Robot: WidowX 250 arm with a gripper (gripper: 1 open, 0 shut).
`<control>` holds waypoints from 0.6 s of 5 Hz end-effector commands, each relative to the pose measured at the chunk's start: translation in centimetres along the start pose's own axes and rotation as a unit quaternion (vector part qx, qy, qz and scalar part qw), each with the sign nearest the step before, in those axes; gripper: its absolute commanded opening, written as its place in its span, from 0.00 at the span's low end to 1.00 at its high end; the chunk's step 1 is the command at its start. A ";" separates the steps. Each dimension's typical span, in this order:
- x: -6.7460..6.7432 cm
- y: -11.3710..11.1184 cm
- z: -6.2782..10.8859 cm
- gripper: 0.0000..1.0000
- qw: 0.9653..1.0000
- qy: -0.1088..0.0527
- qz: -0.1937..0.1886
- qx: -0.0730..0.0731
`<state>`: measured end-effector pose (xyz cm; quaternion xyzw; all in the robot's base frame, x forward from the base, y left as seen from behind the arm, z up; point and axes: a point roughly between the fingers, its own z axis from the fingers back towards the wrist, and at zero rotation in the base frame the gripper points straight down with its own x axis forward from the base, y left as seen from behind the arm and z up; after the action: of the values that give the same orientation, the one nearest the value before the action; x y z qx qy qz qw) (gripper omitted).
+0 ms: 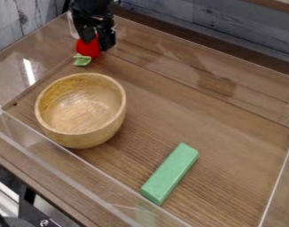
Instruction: Move the red object to the right side of the table
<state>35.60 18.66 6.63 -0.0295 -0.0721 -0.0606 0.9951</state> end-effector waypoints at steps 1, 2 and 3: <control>0.5 0.1 1.1 1.00 1.000 -0.018 -0.020 0.012; 1.1 0.7 1.3 1.00 1.000 -0.016 -0.017 0.011; 1.5 1.0 1.8 1.00 1.000 -0.016 -0.016 0.008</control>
<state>36.20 18.91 6.29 -0.0399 -0.0610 -0.0770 0.9944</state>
